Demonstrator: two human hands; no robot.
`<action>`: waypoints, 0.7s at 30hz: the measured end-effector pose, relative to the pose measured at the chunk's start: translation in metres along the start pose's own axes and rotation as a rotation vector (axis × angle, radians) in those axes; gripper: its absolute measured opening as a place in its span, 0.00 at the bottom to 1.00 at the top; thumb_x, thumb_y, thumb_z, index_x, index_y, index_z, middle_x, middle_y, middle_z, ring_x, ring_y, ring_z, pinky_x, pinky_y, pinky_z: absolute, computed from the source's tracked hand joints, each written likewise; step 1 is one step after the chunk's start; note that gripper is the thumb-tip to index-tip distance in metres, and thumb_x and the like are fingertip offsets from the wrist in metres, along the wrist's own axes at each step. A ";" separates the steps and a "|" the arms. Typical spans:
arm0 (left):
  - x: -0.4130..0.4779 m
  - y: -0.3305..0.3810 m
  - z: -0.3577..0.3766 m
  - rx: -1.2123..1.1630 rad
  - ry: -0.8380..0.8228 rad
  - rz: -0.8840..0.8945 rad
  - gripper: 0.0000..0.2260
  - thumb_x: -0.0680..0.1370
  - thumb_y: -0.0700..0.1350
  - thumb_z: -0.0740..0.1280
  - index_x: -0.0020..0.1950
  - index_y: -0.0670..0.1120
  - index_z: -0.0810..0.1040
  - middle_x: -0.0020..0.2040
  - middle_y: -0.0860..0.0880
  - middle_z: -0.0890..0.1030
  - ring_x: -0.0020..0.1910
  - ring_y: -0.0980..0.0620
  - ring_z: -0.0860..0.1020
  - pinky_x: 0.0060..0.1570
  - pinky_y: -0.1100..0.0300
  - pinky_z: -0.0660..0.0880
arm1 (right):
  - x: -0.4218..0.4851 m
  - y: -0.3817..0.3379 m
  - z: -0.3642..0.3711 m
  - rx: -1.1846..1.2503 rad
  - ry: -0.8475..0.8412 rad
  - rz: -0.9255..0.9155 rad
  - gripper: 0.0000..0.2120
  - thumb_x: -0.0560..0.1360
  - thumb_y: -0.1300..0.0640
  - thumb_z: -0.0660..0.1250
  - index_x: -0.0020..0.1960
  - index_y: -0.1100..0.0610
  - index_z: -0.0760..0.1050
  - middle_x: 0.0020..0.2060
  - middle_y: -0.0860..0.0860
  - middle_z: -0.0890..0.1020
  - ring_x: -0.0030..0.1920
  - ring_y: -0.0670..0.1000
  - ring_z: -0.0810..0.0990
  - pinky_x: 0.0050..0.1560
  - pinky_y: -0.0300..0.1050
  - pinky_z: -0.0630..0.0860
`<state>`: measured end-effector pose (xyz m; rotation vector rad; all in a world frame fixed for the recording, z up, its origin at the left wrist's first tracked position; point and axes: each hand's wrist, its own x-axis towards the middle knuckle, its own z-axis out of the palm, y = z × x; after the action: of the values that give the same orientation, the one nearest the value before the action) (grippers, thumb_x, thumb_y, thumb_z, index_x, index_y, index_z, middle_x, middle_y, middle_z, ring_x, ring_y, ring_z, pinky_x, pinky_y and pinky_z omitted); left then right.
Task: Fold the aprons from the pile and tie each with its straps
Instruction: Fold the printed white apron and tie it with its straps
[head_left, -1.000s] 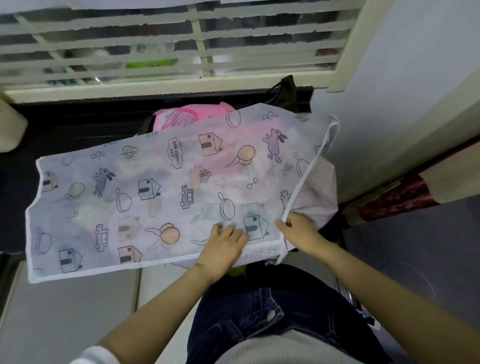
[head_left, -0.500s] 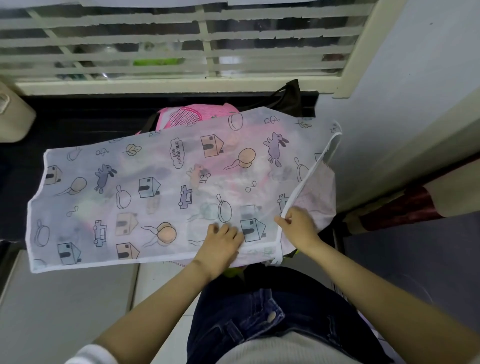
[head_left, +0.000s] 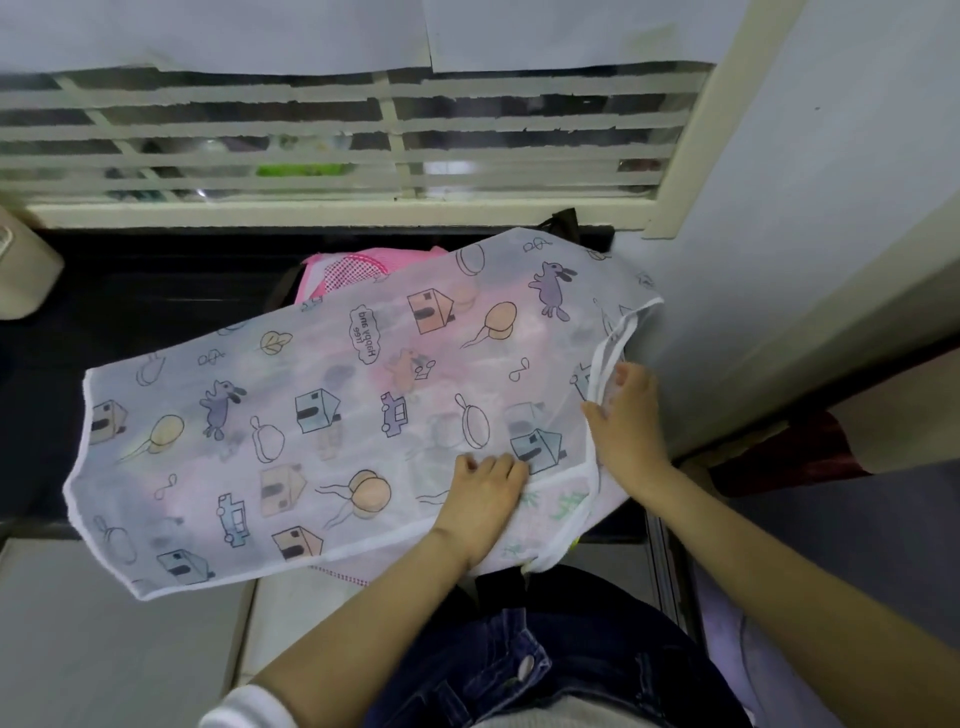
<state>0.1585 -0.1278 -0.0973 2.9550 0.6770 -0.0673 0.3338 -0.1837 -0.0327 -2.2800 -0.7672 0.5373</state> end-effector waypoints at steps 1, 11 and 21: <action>0.001 0.001 0.001 -0.002 -0.015 -0.004 0.20 0.57 0.39 0.78 0.44 0.49 0.76 0.37 0.53 0.77 0.33 0.53 0.77 0.38 0.56 0.74 | -0.006 -0.001 0.000 -0.112 0.092 -0.091 0.22 0.74 0.64 0.68 0.65 0.64 0.65 0.59 0.57 0.71 0.60 0.56 0.71 0.62 0.48 0.69; -0.017 -0.023 -0.009 -0.508 -0.094 -0.058 0.11 0.77 0.46 0.64 0.54 0.40 0.73 0.51 0.44 0.73 0.47 0.46 0.72 0.49 0.55 0.68 | -0.006 -0.015 0.061 -0.478 -0.608 -0.525 0.24 0.80 0.63 0.55 0.75 0.57 0.55 0.75 0.50 0.55 0.75 0.49 0.52 0.73 0.41 0.51; -0.100 -0.147 -0.015 -0.266 -0.371 -0.640 0.31 0.77 0.59 0.56 0.77 0.54 0.49 0.78 0.47 0.46 0.76 0.43 0.47 0.71 0.41 0.50 | -0.009 -0.051 0.100 -0.650 -0.555 -0.644 0.37 0.73 0.73 0.54 0.77 0.57 0.44 0.77 0.51 0.44 0.76 0.52 0.42 0.73 0.41 0.39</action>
<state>0.0047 -0.0378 -0.0895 2.2757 1.3966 -0.5125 0.2532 -0.1129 -0.0649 -2.2260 -2.1096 0.6745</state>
